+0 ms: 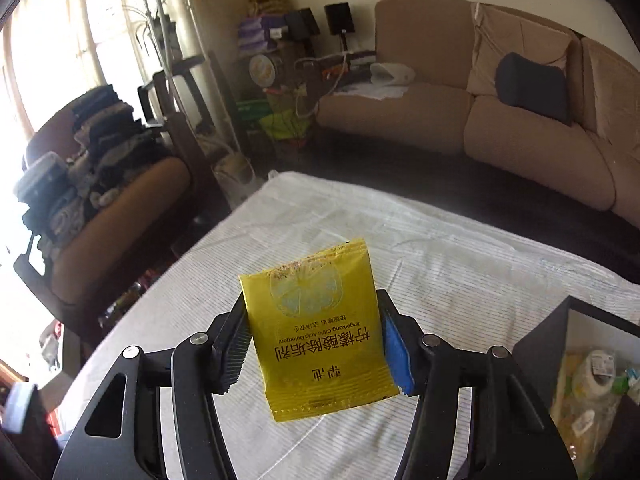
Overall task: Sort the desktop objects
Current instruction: 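Lift and carry the yellow packets over the box with the right gripper, then open the right gripper to drop the packets into the box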
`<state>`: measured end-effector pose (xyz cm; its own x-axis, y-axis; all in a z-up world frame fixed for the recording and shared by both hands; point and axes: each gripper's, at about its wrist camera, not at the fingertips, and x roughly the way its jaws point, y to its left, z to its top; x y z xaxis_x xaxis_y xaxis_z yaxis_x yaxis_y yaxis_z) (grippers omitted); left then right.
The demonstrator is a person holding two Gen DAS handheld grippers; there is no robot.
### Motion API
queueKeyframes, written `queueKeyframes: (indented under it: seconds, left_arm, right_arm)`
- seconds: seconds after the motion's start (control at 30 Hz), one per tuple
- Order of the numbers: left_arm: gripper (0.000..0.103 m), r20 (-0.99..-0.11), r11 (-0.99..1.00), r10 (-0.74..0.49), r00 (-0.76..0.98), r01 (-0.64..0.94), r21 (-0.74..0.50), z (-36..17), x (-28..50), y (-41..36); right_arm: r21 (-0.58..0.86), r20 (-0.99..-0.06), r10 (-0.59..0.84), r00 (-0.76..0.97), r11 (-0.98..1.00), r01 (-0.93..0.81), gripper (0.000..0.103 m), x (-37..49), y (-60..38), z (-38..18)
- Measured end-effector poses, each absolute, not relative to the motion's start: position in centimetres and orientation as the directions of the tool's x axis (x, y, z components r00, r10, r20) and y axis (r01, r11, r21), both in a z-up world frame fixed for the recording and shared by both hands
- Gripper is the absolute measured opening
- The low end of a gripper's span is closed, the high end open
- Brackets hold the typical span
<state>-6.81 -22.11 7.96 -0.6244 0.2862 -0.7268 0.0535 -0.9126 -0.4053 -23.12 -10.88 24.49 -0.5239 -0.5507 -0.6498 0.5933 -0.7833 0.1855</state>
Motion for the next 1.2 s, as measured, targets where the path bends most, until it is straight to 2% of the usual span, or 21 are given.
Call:
queueKeyframes:
  seconds: [0.2, 0.3, 0.37, 0.47, 0.57, 0.7, 0.77, 0.8, 0.83, 0.9, 0.93, 1.2]
  left_arm:
    - [0.103, -0.661, -0.9, 0.333, -0.673, -0.017, -0.436, 11.1, -7.0, -19.4]
    - [0.103, -0.637, -0.916, 0.328, -0.698, -0.069, -0.396, 14.4, -9.2, -16.9]
    - [0.103, -0.588, -0.924, 0.332, -0.738, -0.13, -0.359, 17.7, -10.8, -14.6]
    - [0.103, -0.51, -0.91, 0.407, -0.758, -0.286, -0.302, 21.9, -13.3, -9.2]
    - [0.103, -0.51, -0.886, 0.459, -0.727, -0.419, -0.2, 23.8, -16.0, -2.6]
    - [0.102, -0.546, -0.83, 0.542, -0.64, -0.508, -0.229, 23.6, -19.3, 3.9]
    - [0.082, -0.561, -0.837, 0.531, -0.635, -0.494, -0.235, 23.0, -20.5, 6.2]
    - [0.06, -0.573, -0.839, 0.528, -0.627, -0.488, -0.24, 22.7, -21.1, 7.1]
    - [0.055, -0.59, -0.847, 0.515, -0.622, -0.474, -0.24, 22.0, -21.9, 7.8]
    - [0.052, -0.618, -0.855, 0.501, -0.606, -0.459, -0.243, 20.6, -23.4, 8.9]
    - [0.045, -0.637, -0.864, 0.484, -0.6, -0.445, -0.238, 19.7, -24.2, 9.3]
    - [0.044, -0.708, -0.93, 0.325, -0.626, -0.348, -0.119, 16.3, -28.8, 8.5]
  right_arm:
    - [0.236, -0.528, -0.604, -0.596, -0.779, 0.58, 0.06, -19.7, -4.5, 33.5]
    - [0.206, -0.49, -0.6, -0.633, -0.785, 0.584, 0.06, -17.9, -1.3, 37.4]
    - [0.192, -0.473, -0.592, -0.652, -0.792, 0.58, 0.06, -16.9, 0.7, 39.3]
    - [0.168, -0.468, -0.574, -0.672, -0.804, 0.57, 0.06, -16.0, 3.5, 41.1]
    - [0.159, -0.46, -0.557, -0.691, -0.818, 0.553, 0.06, -15.4, 6.4, 41.8]
    - [0.171, -0.457, -0.526, -0.717, -0.843, 0.51, 0.06, -15.7, 11.1, 41.0]
    - [0.183, -0.463, -0.509, -0.725, -0.856, 0.484, 0.06, -16.2, 13.5, 39.9]
    - [0.195, -0.467, -0.504, -0.726, -0.86, 0.471, 0.06, -16.7, 14.7, 39.2]
    - [0.208, -0.473, -0.5, -0.726, -0.864, 0.459, 0.06, -17.1, 15.8, 38.4]
    - [0.232, -0.487, -0.493, -0.721, -0.869, 0.438, 0.06, -18.2, 17.7, 36.6]
    - [0.247, -0.493, -0.491, -0.719, -0.871, 0.426, 0.06, -18.7, 18.5, 35.6]
    - [0.327, -0.508, -0.523, -0.684, -0.852, 0.409, 0.06, -21.6, 21.4, 29.7]
